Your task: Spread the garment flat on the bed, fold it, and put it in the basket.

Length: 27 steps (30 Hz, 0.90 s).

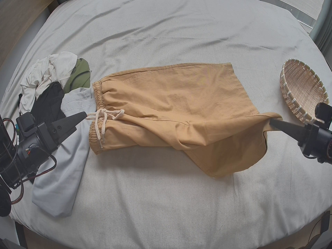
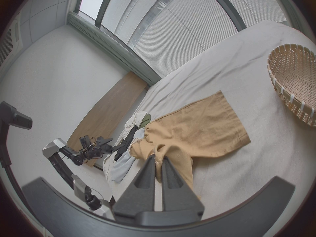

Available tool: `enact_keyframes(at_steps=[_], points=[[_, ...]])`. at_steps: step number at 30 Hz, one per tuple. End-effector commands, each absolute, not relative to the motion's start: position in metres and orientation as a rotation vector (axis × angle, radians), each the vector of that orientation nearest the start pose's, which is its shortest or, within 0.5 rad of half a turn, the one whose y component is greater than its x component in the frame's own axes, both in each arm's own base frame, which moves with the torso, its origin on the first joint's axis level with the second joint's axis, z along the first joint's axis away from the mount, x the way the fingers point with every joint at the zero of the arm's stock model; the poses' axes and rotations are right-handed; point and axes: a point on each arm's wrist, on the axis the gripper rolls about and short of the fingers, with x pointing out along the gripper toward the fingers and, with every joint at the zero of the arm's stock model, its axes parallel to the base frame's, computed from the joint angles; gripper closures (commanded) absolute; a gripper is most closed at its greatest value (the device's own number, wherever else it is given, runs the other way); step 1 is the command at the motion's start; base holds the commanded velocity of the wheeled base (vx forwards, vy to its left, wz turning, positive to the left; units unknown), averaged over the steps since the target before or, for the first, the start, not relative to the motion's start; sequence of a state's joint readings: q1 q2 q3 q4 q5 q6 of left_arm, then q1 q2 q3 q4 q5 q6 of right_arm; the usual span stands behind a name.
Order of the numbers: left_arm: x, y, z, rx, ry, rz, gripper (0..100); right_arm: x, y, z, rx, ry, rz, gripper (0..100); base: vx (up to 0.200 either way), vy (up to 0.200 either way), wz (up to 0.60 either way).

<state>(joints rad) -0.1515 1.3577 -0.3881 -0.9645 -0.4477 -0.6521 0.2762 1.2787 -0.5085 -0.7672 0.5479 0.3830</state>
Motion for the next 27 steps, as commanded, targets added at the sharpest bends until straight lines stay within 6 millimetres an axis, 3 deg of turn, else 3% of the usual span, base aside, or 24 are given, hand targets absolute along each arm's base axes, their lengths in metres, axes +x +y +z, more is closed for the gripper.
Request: enact_keyframes(at_steps=[1,15,27], points=[[0.194,-0.04,0.188,-0.633,0.212,-0.569,0,0.213,0.065,0.197,0.385,0.221,0.76,100,0.0,0.0,0.0],[0.203,-0.04,0.172,-0.635,0.278,-0.539,0,0.244,0.047,0.194,0.401,0.192,0.665,100,0.0,0.0,0.0],[0.206,-0.042,0.164,-0.635,0.311,-0.534,0,0.293,0.051,0.172,0.418,0.106,0.543,100,0.0,0.0,0.0]])
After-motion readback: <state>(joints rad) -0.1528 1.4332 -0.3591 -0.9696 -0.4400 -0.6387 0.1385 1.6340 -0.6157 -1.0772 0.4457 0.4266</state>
